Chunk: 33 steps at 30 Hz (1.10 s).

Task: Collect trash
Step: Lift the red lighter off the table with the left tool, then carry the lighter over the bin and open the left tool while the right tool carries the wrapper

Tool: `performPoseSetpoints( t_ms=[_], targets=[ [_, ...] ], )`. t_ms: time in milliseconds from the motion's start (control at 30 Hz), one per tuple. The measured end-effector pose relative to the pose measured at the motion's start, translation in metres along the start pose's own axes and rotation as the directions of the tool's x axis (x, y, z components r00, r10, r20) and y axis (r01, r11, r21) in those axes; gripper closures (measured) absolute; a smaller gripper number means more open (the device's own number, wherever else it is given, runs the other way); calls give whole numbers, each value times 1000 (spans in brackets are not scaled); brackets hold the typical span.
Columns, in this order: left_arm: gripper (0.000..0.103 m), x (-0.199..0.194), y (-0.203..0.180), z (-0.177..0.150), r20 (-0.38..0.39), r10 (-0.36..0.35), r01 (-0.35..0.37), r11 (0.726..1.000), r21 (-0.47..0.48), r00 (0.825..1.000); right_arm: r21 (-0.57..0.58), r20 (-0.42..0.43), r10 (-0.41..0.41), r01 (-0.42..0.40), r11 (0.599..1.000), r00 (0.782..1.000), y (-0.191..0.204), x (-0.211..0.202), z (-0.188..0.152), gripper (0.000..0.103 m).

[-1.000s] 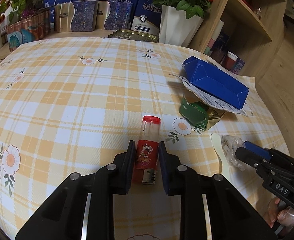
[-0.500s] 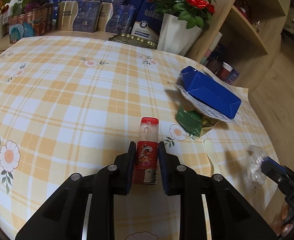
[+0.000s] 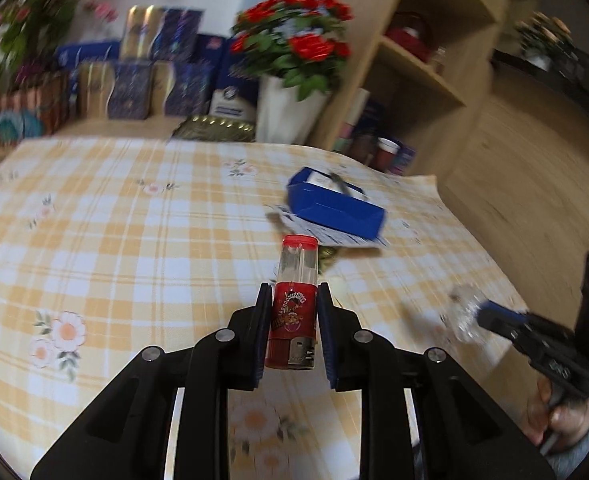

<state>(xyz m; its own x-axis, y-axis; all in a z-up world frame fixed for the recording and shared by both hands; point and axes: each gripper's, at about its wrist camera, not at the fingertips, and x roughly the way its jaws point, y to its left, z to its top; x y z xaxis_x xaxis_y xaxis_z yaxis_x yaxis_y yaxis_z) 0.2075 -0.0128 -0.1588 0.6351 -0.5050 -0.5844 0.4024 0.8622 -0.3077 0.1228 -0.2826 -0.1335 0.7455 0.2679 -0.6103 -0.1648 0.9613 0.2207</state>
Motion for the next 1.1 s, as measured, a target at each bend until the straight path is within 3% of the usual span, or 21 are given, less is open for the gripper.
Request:
performPoseSetpoints(
  t_ms=[200,433,600,767,1100],
  targets=[
    [81,-47,-19,-33,-14,-41,42,996,76,999,15,-5,10,-10,1000,1000,5,-21,-26,87],
    [81,-77,-40,-99,-108,-78,92,987,132,991,22,-33,18,-17,1000,999,11,-39,-70,87],
    [81,-75,-62,-144,-185,-79,119,969,218,980,50,-49,22,-20,999,999,7,-42,-94,87],
    [81,-68,-76,-163,-234,-81,148,946,289,969,35,-44,24,-22,999,999,11,-42,-99,87],
    [81,-32,-79,-180,-341,-57,158,948,276,938,45,-67,55,-52,998,996,16,-34,-103,86]
  ],
)
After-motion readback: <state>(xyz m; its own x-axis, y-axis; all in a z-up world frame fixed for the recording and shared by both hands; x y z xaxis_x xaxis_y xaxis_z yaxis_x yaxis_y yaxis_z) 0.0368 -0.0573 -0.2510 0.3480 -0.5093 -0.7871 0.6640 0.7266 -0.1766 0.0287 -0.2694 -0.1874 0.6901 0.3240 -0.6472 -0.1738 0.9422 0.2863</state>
